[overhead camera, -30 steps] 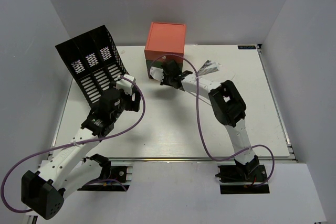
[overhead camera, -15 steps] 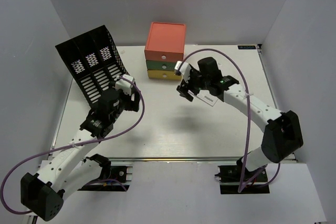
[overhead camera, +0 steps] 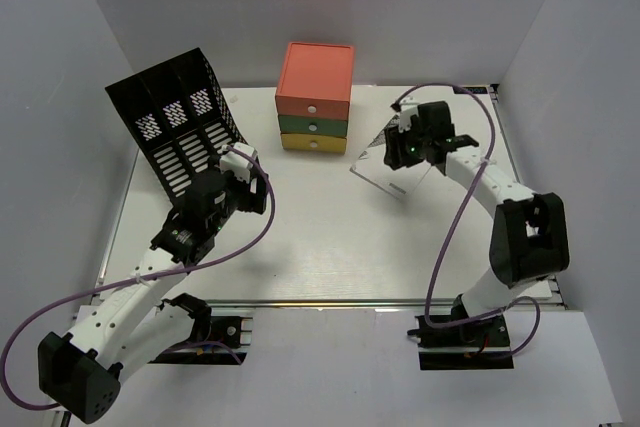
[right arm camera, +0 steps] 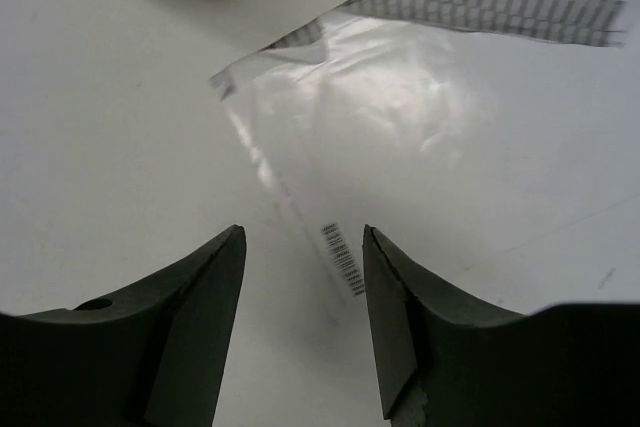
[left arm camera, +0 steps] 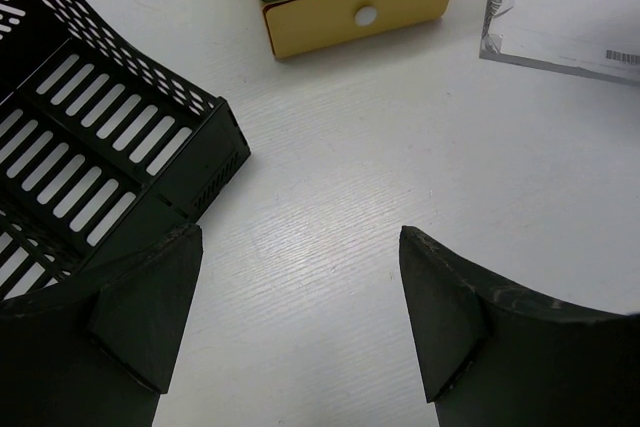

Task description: Organize the desk

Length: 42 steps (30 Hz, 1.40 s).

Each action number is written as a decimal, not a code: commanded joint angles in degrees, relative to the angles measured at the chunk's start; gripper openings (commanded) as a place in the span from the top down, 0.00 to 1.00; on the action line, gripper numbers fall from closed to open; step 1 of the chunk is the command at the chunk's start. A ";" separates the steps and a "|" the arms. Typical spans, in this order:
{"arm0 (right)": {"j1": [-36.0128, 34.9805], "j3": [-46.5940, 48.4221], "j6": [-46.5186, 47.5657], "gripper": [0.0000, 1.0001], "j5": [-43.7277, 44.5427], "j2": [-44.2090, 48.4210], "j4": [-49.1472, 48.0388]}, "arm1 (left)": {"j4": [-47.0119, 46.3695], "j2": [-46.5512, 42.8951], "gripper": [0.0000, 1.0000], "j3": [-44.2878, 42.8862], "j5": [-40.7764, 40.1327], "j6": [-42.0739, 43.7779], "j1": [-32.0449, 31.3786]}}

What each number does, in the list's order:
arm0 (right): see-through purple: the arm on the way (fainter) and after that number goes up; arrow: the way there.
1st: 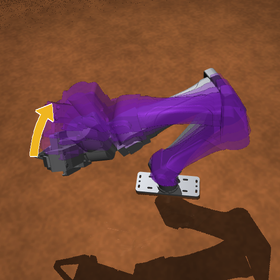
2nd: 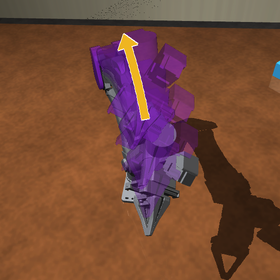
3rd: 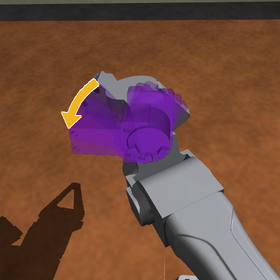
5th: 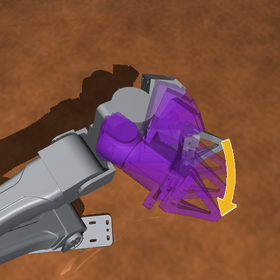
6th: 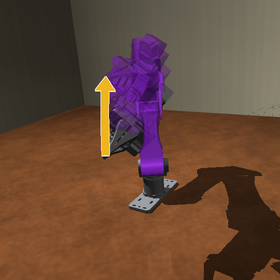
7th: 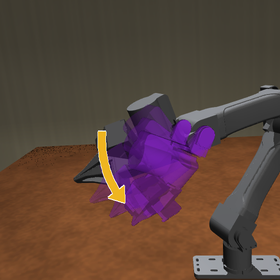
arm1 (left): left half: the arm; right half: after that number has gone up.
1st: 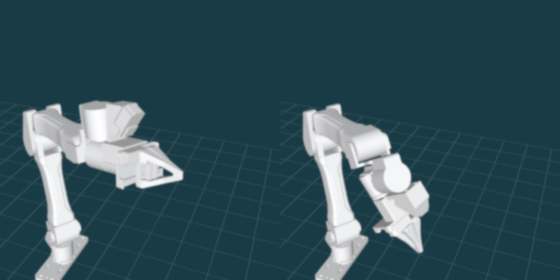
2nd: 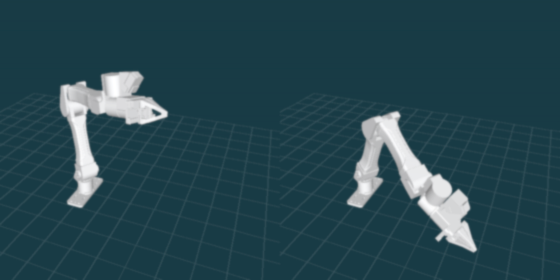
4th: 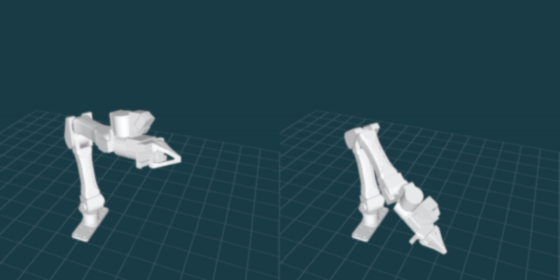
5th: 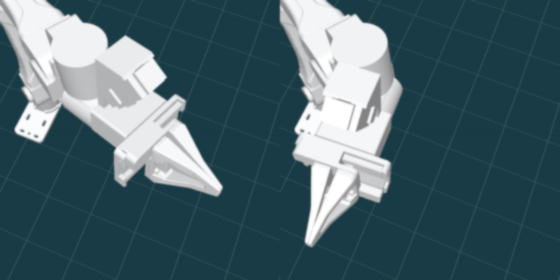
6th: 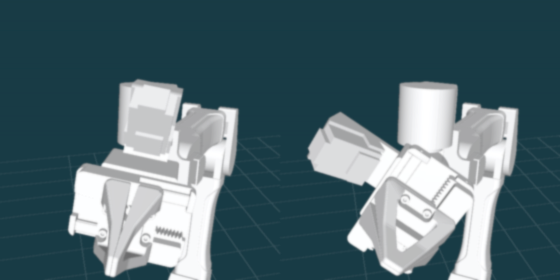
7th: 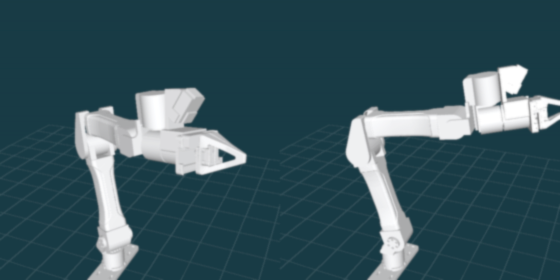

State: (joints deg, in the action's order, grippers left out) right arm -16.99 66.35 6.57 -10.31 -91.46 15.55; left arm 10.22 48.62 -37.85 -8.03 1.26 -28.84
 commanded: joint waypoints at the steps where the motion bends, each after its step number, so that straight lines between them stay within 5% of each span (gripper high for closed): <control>1: 4.33 5.19 -6.04 0.43 -1.12 -3.98 -1.32 | -0.99 -0.63 0.11 0.32 2.05 0.15 -0.16; 7: 7.94 17.04 -13.94 0.40 1.85 -15.57 1.32 | -1.08 -0.55 0.11 0.32 2.58 0.06 -0.16; 18: 9.96 35.50 -12.46 0.36 8.28 -31.40 -2.45 | -0.99 0.86 0.11 0.32 2.32 0.41 -0.16; 42: 15.15 42.55 -14.83 0.28 -3.76 -42.83 -2.81 | -0.90 2.71 0.12 0.40 2.32 0.76 -0.16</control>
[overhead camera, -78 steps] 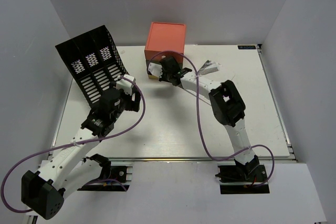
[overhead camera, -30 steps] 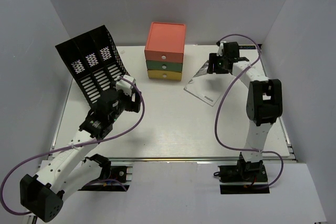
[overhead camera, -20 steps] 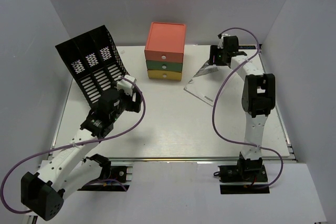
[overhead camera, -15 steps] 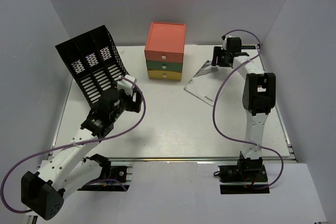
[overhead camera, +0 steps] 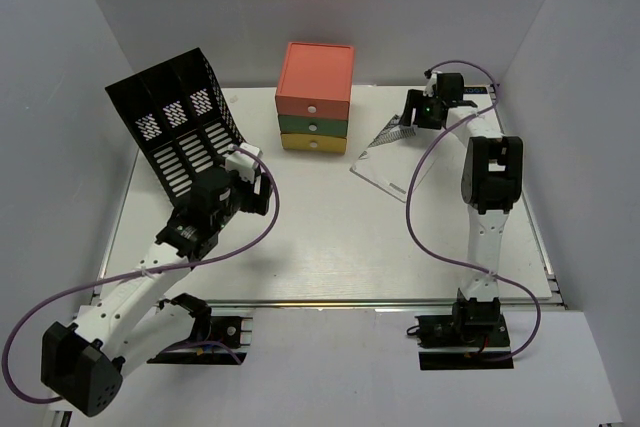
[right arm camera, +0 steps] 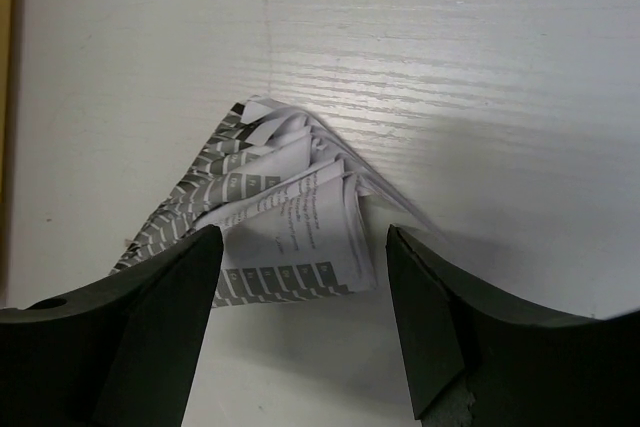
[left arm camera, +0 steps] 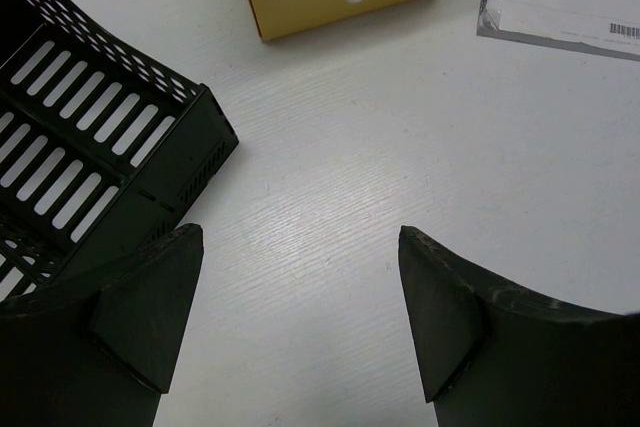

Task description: Organize the desk

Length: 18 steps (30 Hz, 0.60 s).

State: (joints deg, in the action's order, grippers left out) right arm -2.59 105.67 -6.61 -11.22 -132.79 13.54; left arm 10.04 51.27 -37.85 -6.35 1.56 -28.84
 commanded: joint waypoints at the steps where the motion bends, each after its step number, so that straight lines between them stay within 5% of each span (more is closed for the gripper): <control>1: 0.66 3.58 -1.82 0.28 -3.19 -1.94 -0.62 | -0.73 0.24 0.12 0.40 0.64 0.37 -0.16; 7: 1.80 4.81 -4.64 0.31 -9.60 -4.67 -0.44 | -0.64 1.03 0.12 0.40 1.16 0.63 -0.16; 13: 3.82 5.60 -5.87 0.47 -14.17 -6.43 -0.01 | -0.81 1.21 0.11 0.40 1.25 0.81 -0.16; 17: 4.17 4.73 -5.87 0.72 -14.97 -5.99 -0.27 | -0.73 1.56 0.11 0.40 1.16 0.81 -0.16; 18: 4.43 4.03 -6.04 0.89 -15.49 -5.73 -0.27 | -0.73 1.30 0.12 0.49 1.08 0.81 -0.16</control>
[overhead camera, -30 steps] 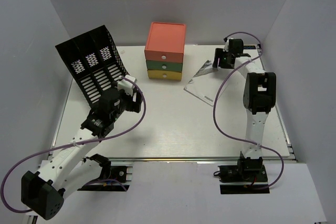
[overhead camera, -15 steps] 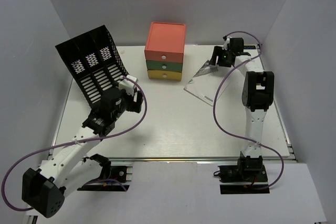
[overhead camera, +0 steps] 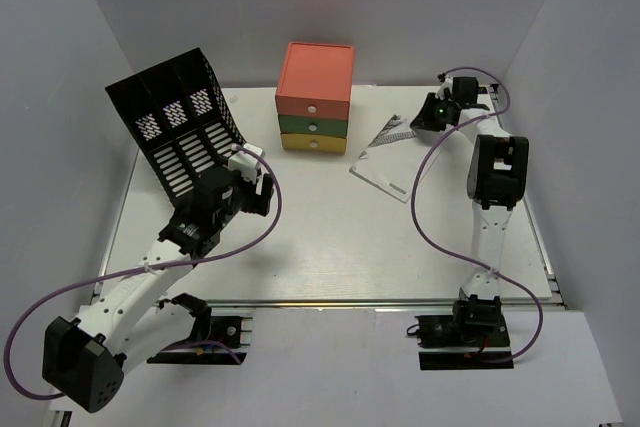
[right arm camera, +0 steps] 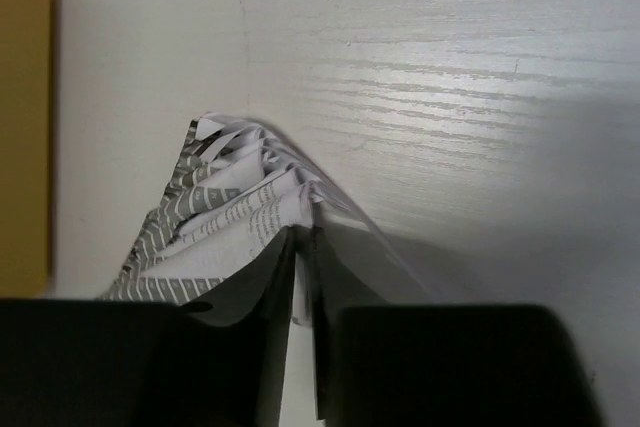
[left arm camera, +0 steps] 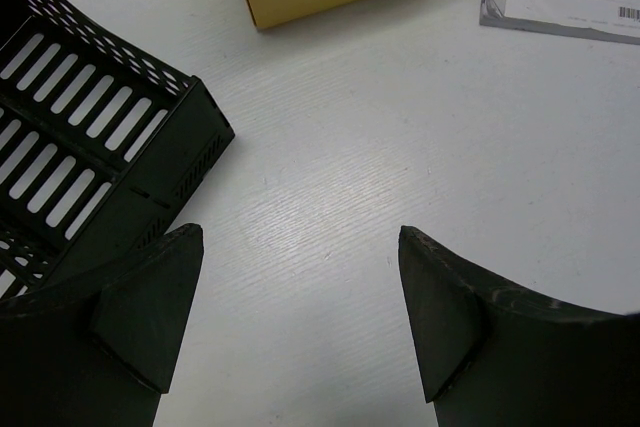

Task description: Organize the desk

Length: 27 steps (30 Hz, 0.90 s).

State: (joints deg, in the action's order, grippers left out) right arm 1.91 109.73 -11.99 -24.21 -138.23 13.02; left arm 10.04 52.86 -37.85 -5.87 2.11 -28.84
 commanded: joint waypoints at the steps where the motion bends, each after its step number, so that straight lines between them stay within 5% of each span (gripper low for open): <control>1: 0.19 -0.05 -0.93 0.90 -2.51 -0.28 0.26 | -0.73 -0.30 0.12 0.49 0.60 0.26 -0.16; 3: 0.46 -0.92 -1.28 1.00 -3.30 0.15 0.17 | -0.73 -0.30 0.11 0.49 0.51 0.26 -0.16; 18: 4.68 -15.41 -1.03 1.00 -15.52 13.15 -0.10 | -2.22 -0.57 0.11 1.19 5.78 1.05 -0.16; 27: 5.30 -28.07 9.16 1.00 -20.70 25.11 10.17 | -4.94 4.61 0.16 0.76 21.76 -0.61 -0.16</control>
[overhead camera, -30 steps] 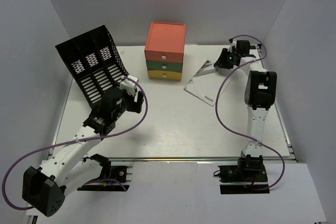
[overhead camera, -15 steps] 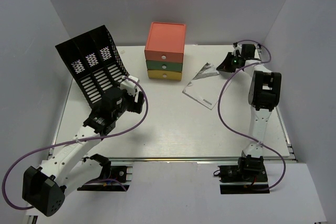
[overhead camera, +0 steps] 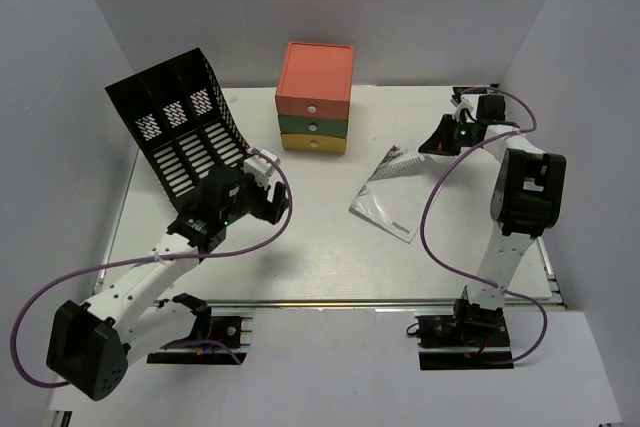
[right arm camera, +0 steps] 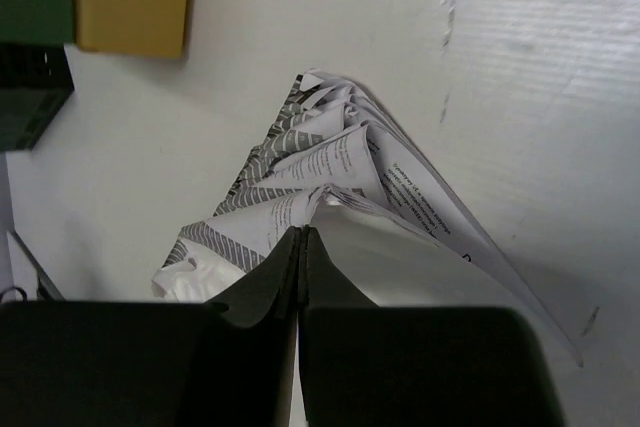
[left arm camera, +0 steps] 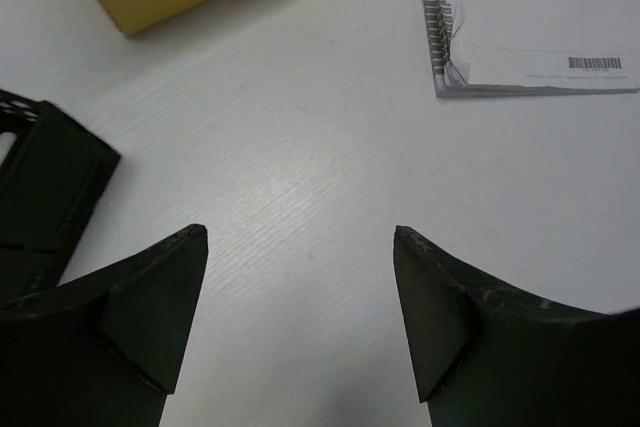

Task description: Organize the desk

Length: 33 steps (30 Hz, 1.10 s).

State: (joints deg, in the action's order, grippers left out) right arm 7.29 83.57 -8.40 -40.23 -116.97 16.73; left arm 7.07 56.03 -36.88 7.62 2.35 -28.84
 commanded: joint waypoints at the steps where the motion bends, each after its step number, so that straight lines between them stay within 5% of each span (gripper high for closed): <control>1: -0.17 -2.62 8.11 1.00 -5.47 4.46 8.04 | -2.23 2.23 0.16 -0.21 9.42 -1.03 -0.69; 9: -2.45 -9.73 17.89 1.00 -4.95 11.05 16.22 | -3.91 10.93 0.17 -1.52 15.05 -4.10 -2.53; 19: -5.53 -9.49 15.96 1.00 -4.68 9.75 14.21 | -5.22 21.04 0.15 -4.51 18.66 -10.16 -8.33; 33: -5.27 -7.72 16.14 1.00 -12.93 10.62 18.33 | -11.73 31.68 0.15 -12.42 10.94 -12.90 -18.00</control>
State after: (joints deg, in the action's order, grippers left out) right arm 1.80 73.32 7.11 -47.16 -107.79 32.23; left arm -1.80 87.05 -46.54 21.71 -10.57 -44.88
